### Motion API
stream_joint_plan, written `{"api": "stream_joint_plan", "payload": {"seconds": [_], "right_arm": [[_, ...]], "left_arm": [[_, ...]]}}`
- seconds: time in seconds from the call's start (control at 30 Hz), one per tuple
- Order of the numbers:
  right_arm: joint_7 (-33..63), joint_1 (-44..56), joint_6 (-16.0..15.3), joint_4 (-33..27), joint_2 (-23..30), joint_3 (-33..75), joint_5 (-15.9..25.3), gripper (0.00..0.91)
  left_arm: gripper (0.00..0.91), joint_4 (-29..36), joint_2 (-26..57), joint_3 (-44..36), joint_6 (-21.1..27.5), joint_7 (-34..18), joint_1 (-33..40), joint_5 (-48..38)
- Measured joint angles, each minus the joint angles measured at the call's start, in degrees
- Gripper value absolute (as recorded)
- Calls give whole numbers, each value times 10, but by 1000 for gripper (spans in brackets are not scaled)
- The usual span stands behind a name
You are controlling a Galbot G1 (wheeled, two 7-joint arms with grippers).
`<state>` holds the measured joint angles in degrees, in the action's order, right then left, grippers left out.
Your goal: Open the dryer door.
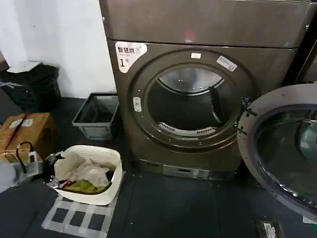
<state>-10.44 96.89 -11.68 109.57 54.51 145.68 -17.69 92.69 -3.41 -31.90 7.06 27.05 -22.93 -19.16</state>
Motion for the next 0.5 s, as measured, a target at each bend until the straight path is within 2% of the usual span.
{"api": "stream_joint_plan", "payload": {"seconds": [0.5], "right_arm": [[-2, 4, 1, 1, 2, 4, 0, 907]], "left_arm": [[907, -19, -3, 3, 12, 7, 1, 5]]}}
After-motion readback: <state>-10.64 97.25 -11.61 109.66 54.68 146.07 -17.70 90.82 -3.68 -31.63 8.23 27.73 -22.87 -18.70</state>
